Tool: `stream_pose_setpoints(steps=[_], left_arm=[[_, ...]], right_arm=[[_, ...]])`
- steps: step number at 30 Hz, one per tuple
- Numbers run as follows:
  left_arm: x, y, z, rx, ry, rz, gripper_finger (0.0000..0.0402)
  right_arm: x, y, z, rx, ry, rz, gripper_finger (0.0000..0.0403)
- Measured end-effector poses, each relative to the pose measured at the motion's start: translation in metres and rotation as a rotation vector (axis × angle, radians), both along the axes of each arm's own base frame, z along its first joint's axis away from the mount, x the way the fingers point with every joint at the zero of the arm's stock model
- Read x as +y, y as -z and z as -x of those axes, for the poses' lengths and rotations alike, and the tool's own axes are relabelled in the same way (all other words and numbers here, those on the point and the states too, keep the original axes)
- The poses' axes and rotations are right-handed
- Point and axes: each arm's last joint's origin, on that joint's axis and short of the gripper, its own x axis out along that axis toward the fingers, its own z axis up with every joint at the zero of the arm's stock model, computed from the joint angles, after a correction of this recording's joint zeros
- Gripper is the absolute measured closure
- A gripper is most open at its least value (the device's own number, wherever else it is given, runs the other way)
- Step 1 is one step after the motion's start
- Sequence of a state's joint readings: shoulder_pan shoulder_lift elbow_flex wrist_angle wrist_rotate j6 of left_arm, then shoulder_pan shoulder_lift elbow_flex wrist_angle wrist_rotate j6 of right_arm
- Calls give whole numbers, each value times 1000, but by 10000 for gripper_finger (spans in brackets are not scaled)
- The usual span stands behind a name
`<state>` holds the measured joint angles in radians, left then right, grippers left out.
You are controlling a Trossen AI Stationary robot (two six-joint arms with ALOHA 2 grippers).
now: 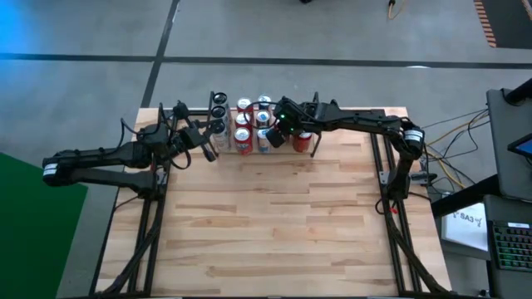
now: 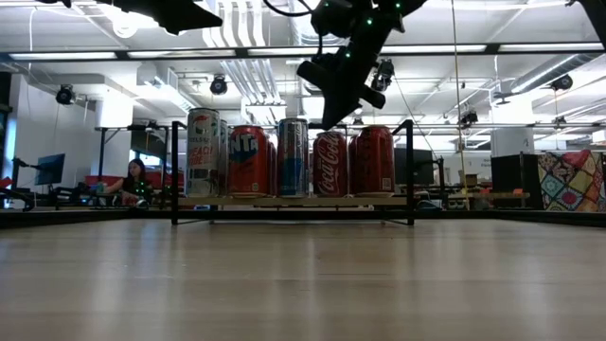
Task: Place canned beverage on shelf
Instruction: Put the red soda on the shelf aligned with the other red soda cans
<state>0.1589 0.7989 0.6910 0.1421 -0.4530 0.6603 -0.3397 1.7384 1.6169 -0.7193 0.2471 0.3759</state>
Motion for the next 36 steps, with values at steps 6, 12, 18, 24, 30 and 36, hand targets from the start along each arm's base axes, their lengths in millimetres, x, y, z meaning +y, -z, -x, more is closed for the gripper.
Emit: stream_pose_setpoints(steps=[6,12,18,24,30,36], left_arm=[[0,0,0,0,0,0,402],[0,-1,0,-8,0,-1,402],[0,-2,0,-17,0,-3,402],[0,-2,0,-16,0,-3,402],[0,-2,0,-17,0,-1,402],[0,-2,0,-20,1,4,402]], right_arm=[[0,0,1,6,8,10,394],[-6,-3,0,-14,23,54,394],[-8,-7,-4,-69,11,85,394],[-9,-5,-3,-39,57,129,394],[-6,2,-2,-17,62,111,394],[-3,8,-1,-6,62,101,394]])
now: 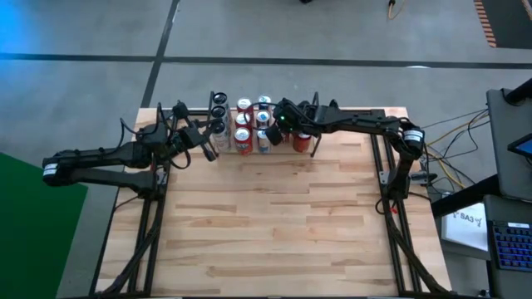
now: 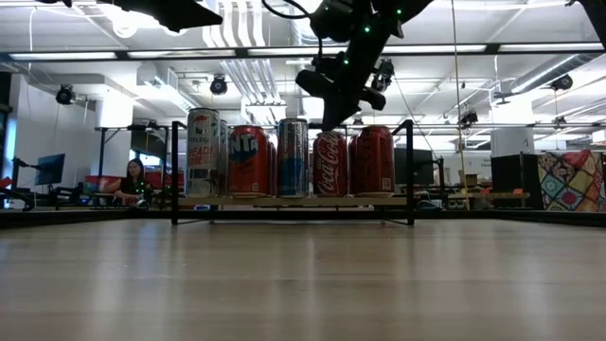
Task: Place canned beverage on shelf
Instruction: Put the red soda on the shelf aligned with the other red soda cans
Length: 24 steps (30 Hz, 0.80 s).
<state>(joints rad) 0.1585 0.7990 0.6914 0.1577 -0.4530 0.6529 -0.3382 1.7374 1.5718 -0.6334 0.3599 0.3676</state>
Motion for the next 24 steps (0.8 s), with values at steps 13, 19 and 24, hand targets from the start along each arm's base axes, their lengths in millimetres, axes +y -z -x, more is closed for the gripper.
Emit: stream_pose_setpoints(steps=[13,19,24], left_arm=[[0,0,0,-1,0,0,402],[0,0,0,-2,0,0,402],[0,0,0,-2,0,0,402]], right_arm=[[10,3,-3,-3,-56,-42,394],[10,4,-2,0,-48,-55,394],[12,2,-2,-13,-65,-91,394]])
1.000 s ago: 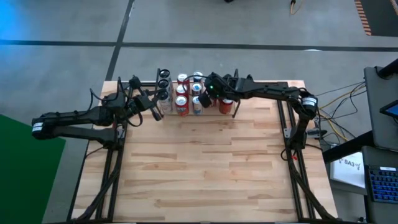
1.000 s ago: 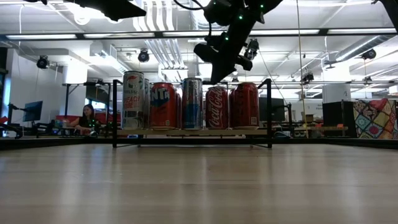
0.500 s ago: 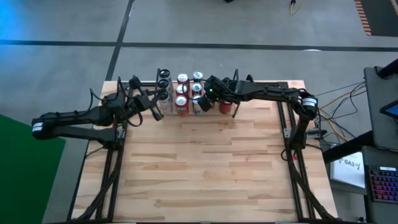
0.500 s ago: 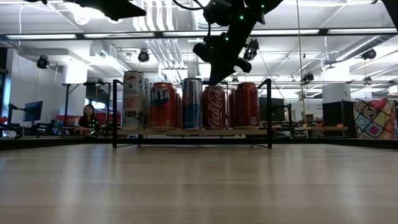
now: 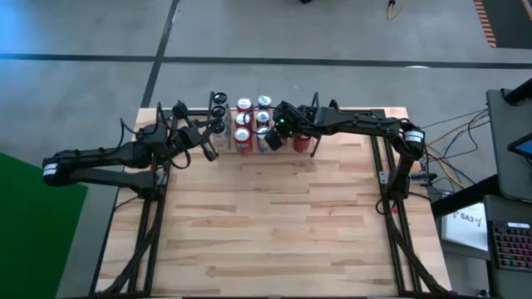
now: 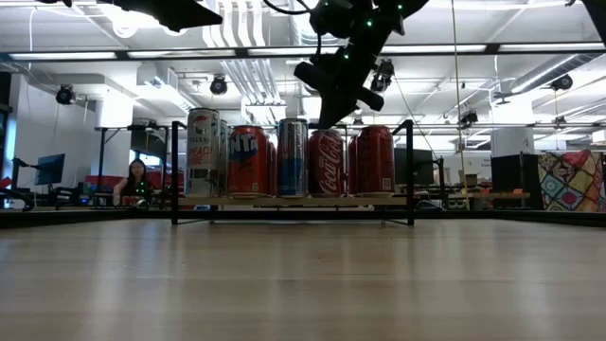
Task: Place canned beverage on shelf
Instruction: Put the red soda on the shelf aligned with the other red soda cans
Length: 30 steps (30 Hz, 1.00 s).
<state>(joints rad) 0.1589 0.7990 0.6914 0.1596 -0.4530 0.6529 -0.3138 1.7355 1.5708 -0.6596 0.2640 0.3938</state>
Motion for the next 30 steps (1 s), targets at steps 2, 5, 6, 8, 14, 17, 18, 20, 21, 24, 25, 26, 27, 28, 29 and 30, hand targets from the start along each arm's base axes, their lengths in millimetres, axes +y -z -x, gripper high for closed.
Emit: stream_pose_setpoints(steps=[2,5,6,8,14,17,18,20,21,24,25,26,27,28,29,30], left_arm=[[0,0,0,0,0,0,402],[0,0,0,0,0,0,402],[0,0,0,0,0,0,402],[0,0,0,-1,0,0,402],[0,0,0,0,0,0,402],[0,0,0,0,0,0,402],[0,0,0,-1,0,1,402],[0,0,0,-4,0,6,402],[0,0,0,-5,0,6,402],[0,0,0,-5,0,7,402],[0,0,0,-5,0,7,402],[0,0,0,-6,0,8,402],[0,0,0,-8,1,9,402],[0,0,0,-11,1,13,402],[0,0,0,-15,1,15,402],[0,-1,0,-22,1,21,402]], right_arm=[[1,-3,-1,-8,-7,-1,394],[2,-6,-2,-11,-22,4,394],[2,-8,-2,-14,-24,7,394],[1,-12,0,-13,-21,7,394],[1,-12,6,38,0,-16,394],[1,-11,6,41,-1,-17,394],[1,-11,6,42,-1,-17,394],[1,-11,6,41,4,-19,394],[1,-11,7,42,7,-21,394],[1,-11,7,47,16,-28,394],[2,-10,8,51,23,-34,394],[2,-10,9,55,28,-40,394],[2,-10,9,60,31,-44,394],[3,-9,9,65,33,-47,394],[3,-9,10,71,32,-49,394],[3,-9,10,76,32,-50,394]])
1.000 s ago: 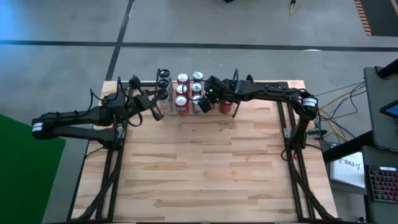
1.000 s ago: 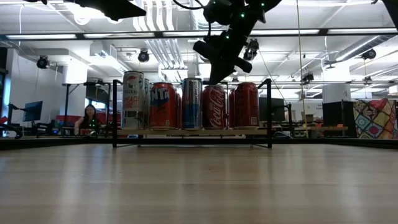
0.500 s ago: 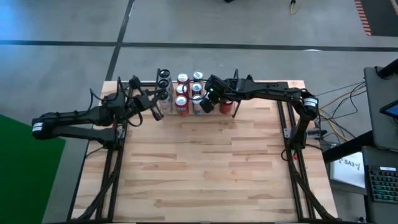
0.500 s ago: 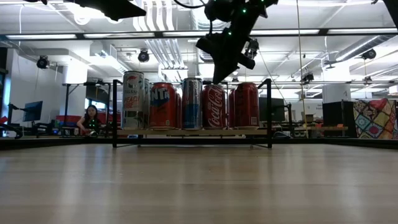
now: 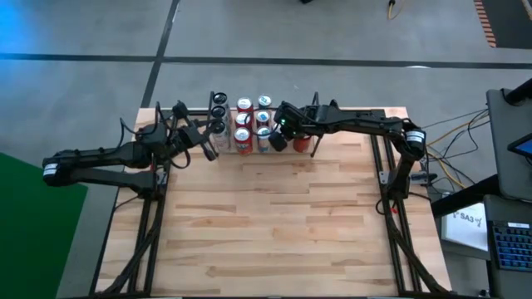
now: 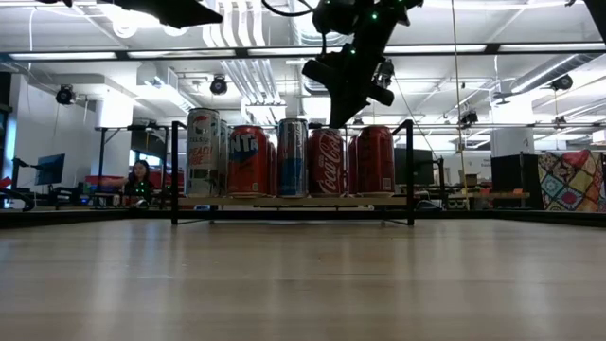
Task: Place canned beverage on shelf
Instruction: Put the red soda on the shelf aligned with the other red soda cans
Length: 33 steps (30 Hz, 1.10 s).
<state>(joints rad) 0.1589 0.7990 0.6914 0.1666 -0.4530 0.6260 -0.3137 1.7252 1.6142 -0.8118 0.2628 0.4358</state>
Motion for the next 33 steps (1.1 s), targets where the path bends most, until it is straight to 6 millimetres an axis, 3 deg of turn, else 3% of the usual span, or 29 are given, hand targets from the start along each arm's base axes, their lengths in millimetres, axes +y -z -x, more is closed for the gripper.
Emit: stream_pose_setpoints(steps=[16,26,33], left_arm=[[0,-1,0,-60,5,76,402],[0,0,0,-58,5,75,402],[0,0,0,-56,5,75,402]], right_arm=[[2,-1,1,4,2,-15,394],[0,-21,-1,-29,-35,37,394],[-2,-19,0,1,-13,77,394]])
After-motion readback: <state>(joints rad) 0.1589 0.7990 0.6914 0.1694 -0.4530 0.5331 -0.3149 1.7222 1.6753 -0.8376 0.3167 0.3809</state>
